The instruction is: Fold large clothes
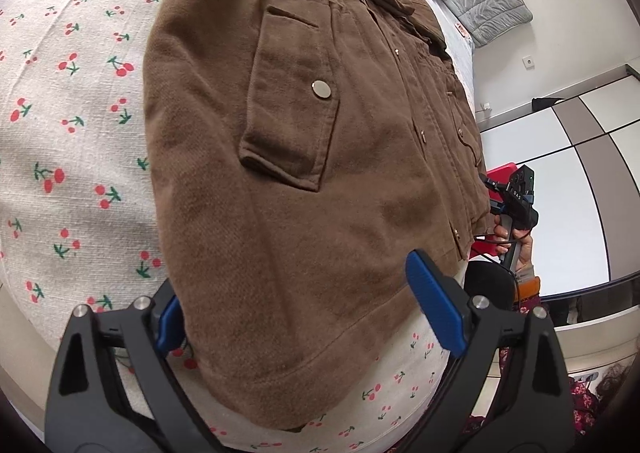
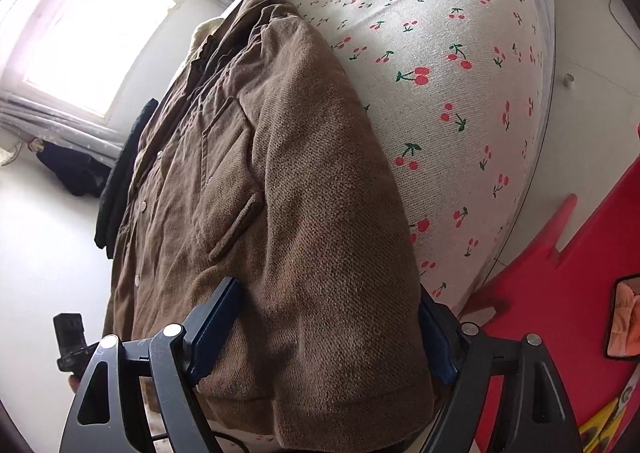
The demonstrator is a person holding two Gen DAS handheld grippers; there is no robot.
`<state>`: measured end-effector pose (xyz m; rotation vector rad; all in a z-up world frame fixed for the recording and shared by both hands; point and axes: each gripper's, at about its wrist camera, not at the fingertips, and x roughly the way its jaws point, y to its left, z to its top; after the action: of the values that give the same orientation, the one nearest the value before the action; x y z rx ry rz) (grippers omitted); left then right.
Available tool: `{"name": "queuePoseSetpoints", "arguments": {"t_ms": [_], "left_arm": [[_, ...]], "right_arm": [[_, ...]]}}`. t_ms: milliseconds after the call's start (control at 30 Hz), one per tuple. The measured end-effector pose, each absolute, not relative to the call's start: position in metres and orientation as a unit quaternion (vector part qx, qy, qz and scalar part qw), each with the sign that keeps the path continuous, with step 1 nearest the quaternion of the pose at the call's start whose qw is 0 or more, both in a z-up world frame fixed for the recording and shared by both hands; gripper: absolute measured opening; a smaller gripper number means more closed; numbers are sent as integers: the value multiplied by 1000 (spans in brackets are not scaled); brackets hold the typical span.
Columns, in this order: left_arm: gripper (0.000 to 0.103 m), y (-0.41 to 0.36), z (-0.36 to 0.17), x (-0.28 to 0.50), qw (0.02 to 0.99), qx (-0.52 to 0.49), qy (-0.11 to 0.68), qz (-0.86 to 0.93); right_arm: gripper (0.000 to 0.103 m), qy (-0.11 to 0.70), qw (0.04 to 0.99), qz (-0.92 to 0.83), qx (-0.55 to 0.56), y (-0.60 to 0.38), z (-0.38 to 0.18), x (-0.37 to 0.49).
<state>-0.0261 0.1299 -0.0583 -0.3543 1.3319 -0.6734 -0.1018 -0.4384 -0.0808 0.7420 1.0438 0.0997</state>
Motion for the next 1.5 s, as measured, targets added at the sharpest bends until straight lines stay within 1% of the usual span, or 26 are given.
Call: {"name": "queuePoseSetpoints", "arguments": {"t_ms": [100,133,167,200,233,267,300,333,367,400,433,467,500,567,600,633,667,867,1033,1167,1333,1500], "left_arm": [[92,129,-61,-21,713,-179,603,-309],[91,128,-61,-21,713,-178,603,-310],[87,127,-60,-22,714,-175,602,-312],[84,125,-60,-23,714,-169,602,-313],[80,124,-59,-24,715,-163,603,-312],[75,122,-59,-24,716,-160,605,-311],[72,121,-59,-25,715,-158,606,-311],[67,121,-59,-24,714,-159,608,-309],[61,120,-59,-24,713,-161,611,-306],[57,118,-60,-22,711,-162,613,-305],[49,114,-60,-22,708,-164,616,-305],[44,112,-60,-22,706,-163,617,-305],[43,109,-59,-22,708,-158,618,-305],[29,104,-54,-22,715,-146,615,-298],[26,103,-51,-22,718,-146,612,-296],[16,104,-47,-22,723,-151,606,-295],[14,105,-41,-21,726,-161,598,-298],[12,107,12,-9,756,-202,529,-328],[12,107,55,19,783,-210,476,-340],[12,111,82,51,806,-214,437,-336],[12,130,100,112,822,-253,403,-313],[12,141,89,197,828,-283,406,-263]], "right_arm": [[81,471,810,36,348,-435,-81,-107],[79,467,813,32,346,-433,-81,-109],[76,465,816,30,343,-431,-80,-112],[71,462,818,28,340,-428,-79,-114],[66,460,821,26,338,-426,-77,-115],[62,459,823,25,333,-424,-75,-117],[55,457,826,24,330,-423,-72,-119],[46,455,828,22,328,-422,-69,-121],[41,454,829,20,326,-421,-66,-123],[25,450,832,22,325,-423,-62,-126],[19,444,834,31,326,-421,-58,-128],[17,438,839,35,321,-421,-53,-130],[15,434,842,40,317,-419,-49,-132],[14,425,849,46,312,-414,-39,-133],[13,419,853,47,308,-412,-33,-134],[13,410,858,52,306,-409,-26,-134],[13,400,862,59,306,-407,-17,-133],[12,335,890,91,296,-399,45,-111],[12,297,907,98,282,-400,92,-70],[12,271,919,90,272,-407,118,-31],[12,245,923,65,291,-430,136,33],[12,247,915,36,316,-456,135,106]]}}
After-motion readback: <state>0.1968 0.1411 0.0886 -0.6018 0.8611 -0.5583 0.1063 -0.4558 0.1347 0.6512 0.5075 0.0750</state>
